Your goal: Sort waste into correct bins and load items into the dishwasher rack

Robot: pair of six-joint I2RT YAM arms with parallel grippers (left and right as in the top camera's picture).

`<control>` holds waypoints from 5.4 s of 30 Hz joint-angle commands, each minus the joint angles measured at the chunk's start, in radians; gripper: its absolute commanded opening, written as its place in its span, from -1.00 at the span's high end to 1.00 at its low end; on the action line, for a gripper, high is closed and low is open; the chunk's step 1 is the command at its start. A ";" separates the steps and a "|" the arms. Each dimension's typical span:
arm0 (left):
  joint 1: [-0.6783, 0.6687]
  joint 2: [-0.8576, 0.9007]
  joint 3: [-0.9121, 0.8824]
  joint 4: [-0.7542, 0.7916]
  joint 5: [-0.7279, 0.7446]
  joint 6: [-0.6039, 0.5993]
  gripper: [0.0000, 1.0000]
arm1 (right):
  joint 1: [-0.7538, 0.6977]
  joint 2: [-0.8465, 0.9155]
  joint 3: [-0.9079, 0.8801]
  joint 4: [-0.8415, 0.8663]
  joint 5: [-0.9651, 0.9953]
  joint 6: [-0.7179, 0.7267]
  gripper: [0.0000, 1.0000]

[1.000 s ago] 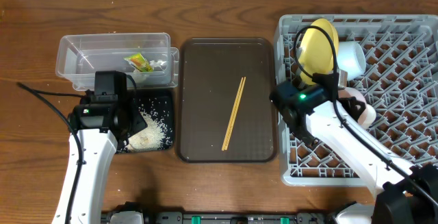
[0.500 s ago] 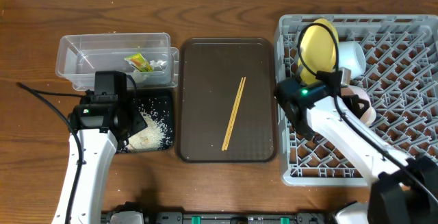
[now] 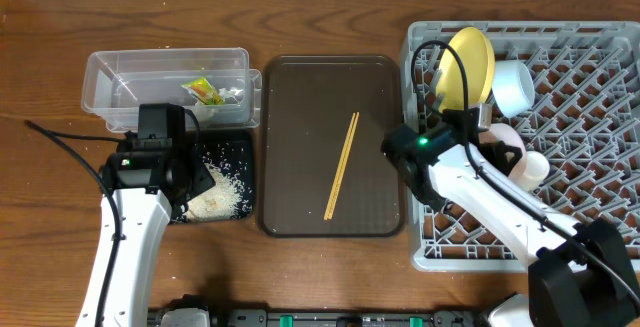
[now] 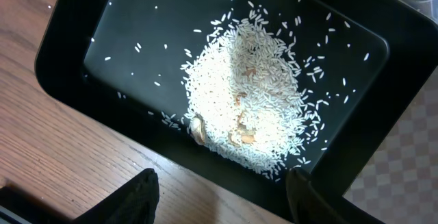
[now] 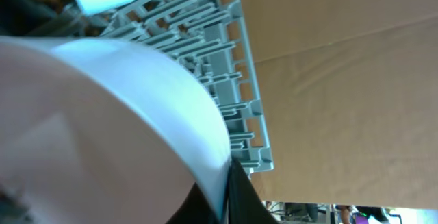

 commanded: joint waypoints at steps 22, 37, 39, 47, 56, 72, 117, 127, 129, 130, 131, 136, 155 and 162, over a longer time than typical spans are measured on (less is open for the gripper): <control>0.004 -0.009 0.016 -0.002 -0.002 -0.016 -0.25 | 0.047 -0.208 0.190 0.288 -0.608 -0.369 -0.43; 0.004 -0.009 0.016 -0.002 -0.002 -0.016 -0.26 | 0.103 0.030 0.188 0.626 -1.174 -0.306 -0.02; 0.004 -0.009 0.016 -0.002 -0.002 -0.016 -0.26 | 0.108 0.084 0.188 0.622 -1.173 -0.265 0.04; 0.004 -0.009 0.016 -0.002 -0.002 -0.016 -0.26 | 0.110 0.243 0.188 0.641 -1.135 -0.164 0.15; 0.004 -0.009 0.016 -0.002 -0.002 -0.016 -0.26 | 0.114 0.319 0.188 0.688 -1.104 -0.134 0.16; 0.004 -0.009 0.016 -0.003 -0.002 -0.016 -0.26 | 0.112 0.318 0.196 0.690 -1.106 -0.120 0.13; 0.004 -0.009 0.016 -0.002 -0.002 -0.016 -0.26 | 0.003 0.015 0.220 0.516 -1.084 -0.298 0.98; 0.004 -0.009 0.016 -0.002 -0.002 -0.016 -0.26 | -0.205 -0.105 0.203 0.336 -1.080 -0.446 0.98; 0.004 -0.009 0.016 -0.002 -0.002 -0.016 -0.26 | -0.230 -0.096 0.180 0.336 -1.080 -0.446 0.98; 0.004 -0.009 0.016 -0.002 -0.002 -0.016 -0.27 | -0.240 -0.087 0.165 0.344 -1.080 -0.447 0.98; 0.004 -0.009 0.016 -0.002 -0.002 -0.016 -0.26 | -0.244 -0.082 0.156 0.356 -1.080 -0.446 0.97; 0.004 -0.009 0.016 -0.003 -0.002 -0.016 -0.26 | -0.246 -0.056 0.136 0.433 -1.080 -0.446 0.73; 0.033 -0.009 0.016 -0.016 -0.055 -0.017 -0.27 | 0.040 0.009 0.203 0.728 -1.219 -0.513 -0.05; 0.043 -0.009 0.016 -0.018 -0.054 -0.017 -0.28 | 0.201 0.193 0.203 0.807 -1.218 -0.520 -0.15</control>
